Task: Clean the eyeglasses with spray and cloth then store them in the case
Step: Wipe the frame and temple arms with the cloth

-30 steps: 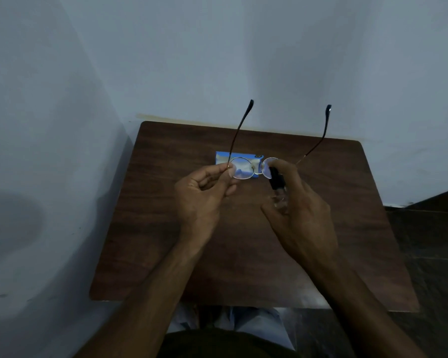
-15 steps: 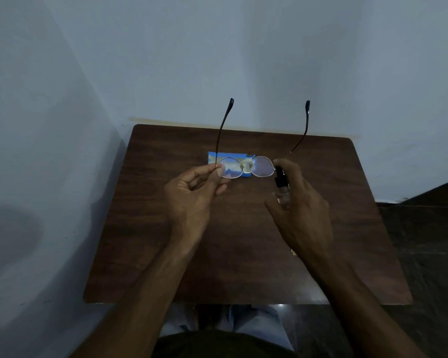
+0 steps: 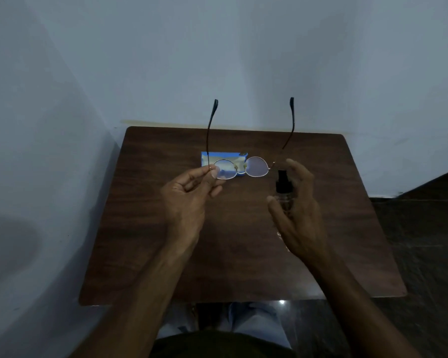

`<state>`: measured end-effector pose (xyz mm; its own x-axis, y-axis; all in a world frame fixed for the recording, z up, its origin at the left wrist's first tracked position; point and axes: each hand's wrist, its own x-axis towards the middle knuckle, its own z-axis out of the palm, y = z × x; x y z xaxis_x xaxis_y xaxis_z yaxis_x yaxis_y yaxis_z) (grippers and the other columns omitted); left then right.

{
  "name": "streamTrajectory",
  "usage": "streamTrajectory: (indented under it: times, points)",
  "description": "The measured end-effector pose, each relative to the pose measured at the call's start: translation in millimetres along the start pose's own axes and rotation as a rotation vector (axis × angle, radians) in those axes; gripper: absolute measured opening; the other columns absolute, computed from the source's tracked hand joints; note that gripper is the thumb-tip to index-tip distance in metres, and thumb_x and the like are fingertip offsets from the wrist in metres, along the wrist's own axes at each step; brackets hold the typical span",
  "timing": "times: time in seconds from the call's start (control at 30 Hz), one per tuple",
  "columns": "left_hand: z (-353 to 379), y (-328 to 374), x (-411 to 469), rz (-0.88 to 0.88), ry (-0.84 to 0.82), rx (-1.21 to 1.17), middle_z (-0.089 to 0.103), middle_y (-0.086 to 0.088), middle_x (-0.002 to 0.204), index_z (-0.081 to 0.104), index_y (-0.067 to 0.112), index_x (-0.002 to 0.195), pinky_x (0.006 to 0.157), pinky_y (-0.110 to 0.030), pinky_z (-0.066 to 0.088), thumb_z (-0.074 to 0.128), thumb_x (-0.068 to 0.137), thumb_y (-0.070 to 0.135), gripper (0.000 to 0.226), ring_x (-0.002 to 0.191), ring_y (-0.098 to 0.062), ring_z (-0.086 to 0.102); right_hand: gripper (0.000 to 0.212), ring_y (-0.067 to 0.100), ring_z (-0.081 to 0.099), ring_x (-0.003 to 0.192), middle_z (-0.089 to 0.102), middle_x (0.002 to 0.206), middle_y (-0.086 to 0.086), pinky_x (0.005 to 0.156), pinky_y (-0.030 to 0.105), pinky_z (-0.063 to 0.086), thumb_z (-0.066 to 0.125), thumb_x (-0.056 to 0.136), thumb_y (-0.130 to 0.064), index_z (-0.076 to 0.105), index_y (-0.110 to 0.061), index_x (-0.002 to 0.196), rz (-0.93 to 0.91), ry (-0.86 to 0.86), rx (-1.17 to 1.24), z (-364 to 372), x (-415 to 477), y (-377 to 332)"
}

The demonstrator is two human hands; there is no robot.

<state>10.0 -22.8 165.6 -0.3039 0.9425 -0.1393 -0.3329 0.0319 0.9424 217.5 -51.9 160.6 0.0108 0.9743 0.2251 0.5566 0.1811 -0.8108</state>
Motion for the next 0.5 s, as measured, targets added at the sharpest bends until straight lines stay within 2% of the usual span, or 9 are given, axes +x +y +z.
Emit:
streamTrajectory:
  times: [0.03, 0.07, 0.17, 0.23, 0.3, 0.37, 0.4, 0.5]
  points:
    - [-0.7, -0.7, 0.5, -0.001, 0.004, -0.003, 0.081, -0.016, 0.099, 0.075, -0.003, 0.113, 0.073, -0.026, 0.063, 0.075, 0.092, 0.004, 0.022, 0.085, -0.023, 0.080, 0.071, 0.007, 0.066, 0.086, 0.064, 0.129, -0.001, 0.075, 0.025, 0.054, 0.067, 0.100, -0.018, 0.028, -0.033, 0.157, 0.001, 0.010, 0.038, -1.9, -2.2, 10.9]
    - [-2.0, -1.2, 0.9, 0.000, 0.006, -0.002, 0.081, -0.016, 0.099, 0.075, -0.004, 0.113, 0.073, -0.026, 0.063, 0.075, 0.092, 0.003, 0.022, 0.084, -0.021, 0.079, 0.068, 0.008, 0.067, 0.086, 0.064, 0.125, 0.003, 0.074, 0.023, 0.056, 0.066, 0.102, -0.017, 0.029, -0.029, 0.158, 0.016, 0.026, 0.058, -3.2, -3.6, 22.0]
    - [-5.4, -4.1, 0.5, 0.008, 0.010, -0.002, 0.081, -0.016, 0.099, 0.075, -0.003, 0.113, 0.073, -0.026, 0.064, 0.075, 0.092, 0.002, 0.022, 0.083, -0.020, 0.079, 0.050, 0.002, 0.064, 0.074, 0.064, 0.101, -0.005, 0.063, 0.015, 0.054, 0.064, 0.102, -0.002, 0.041, -0.009, 0.145, 0.093, 0.098, 0.109, -1.6, -1.5, 59.6]
    - [-7.5, -7.2, -0.5, 0.012, 0.009, 0.002, 0.080, -0.017, 0.100, 0.075, -0.005, 0.113, 0.073, -0.026, 0.064, 0.075, 0.092, 0.003, 0.023, 0.082, -0.021, 0.079, 0.040, -0.005, 0.061, 0.076, 0.064, 0.104, 0.002, 0.066, 0.011, 0.051, 0.063, 0.100, 0.005, 0.043, 0.002, 0.134, 0.138, 0.156, 0.070, 0.9, 1.6, 88.9]
    - [-8.5, -10.9, -2.5, 0.011, 0.005, 0.005, 0.080, -0.017, 0.098, 0.074, -0.006, 0.112, 0.073, -0.026, 0.064, 0.074, 0.092, 0.002, 0.022, 0.080, -0.020, 0.078, 0.036, -0.006, 0.062, 0.087, 0.064, 0.111, 0.007, 0.073, 0.017, 0.054, 0.065, 0.099, 0.004, 0.043, 0.004, 0.127, 0.215, 0.196, 0.038, 1.8, 4.5, 123.5]
    - [-9.5, -13.8, -5.4, 0.007, 0.001, 0.016, 0.080, -0.016, 0.098, 0.074, -0.006, 0.112, 0.073, -0.026, 0.064, 0.074, 0.092, 0.002, 0.022, 0.079, -0.019, 0.078, 0.036, 0.004, 0.062, 0.100, 0.065, 0.117, 0.008, 0.086, 0.033, 0.056, 0.069, 0.097, 0.000, 0.045, 0.000, 0.124, 0.290, 0.228, 0.001, 3.5, 6.5, 150.5]
    - [-10.5, -14.5, -6.7, 0.005, -0.003, 0.023, 0.081, -0.014, 0.098, 0.075, -0.005, 0.112, 0.073, -0.026, 0.063, 0.073, 0.092, 0.002, 0.021, 0.079, -0.018, 0.078, 0.036, 0.003, 0.061, 0.101, 0.065, 0.119, 0.010, 0.089, 0.033, 0.055, 0.070, 0.096, -0.001, 0.046, 0.000, 0.122, 0.318, 0.235, -0.014, 4.5, 6.8, 160.5]
    - [-13.7, -16.5, -9.7, 0.000, -0.010, 0.052, 0.082, -0.008, 0.096, 0.076, 0.001, 0.109, 0.073, -0.025, 0.063, 0.073, 0.092, 0.002, 0.017, 0.080, -0.017, 0.078, 0.036, -0.015, 0.056, 0.094, 0.062, 0.126, 0.014, 0.079, 0.001, 0.043, 0.070, 0.095, 0.001, 0.047, 0.004, 0.123, 0.377, 0.226, -0.052, 10.3, 7.2, 182.8]
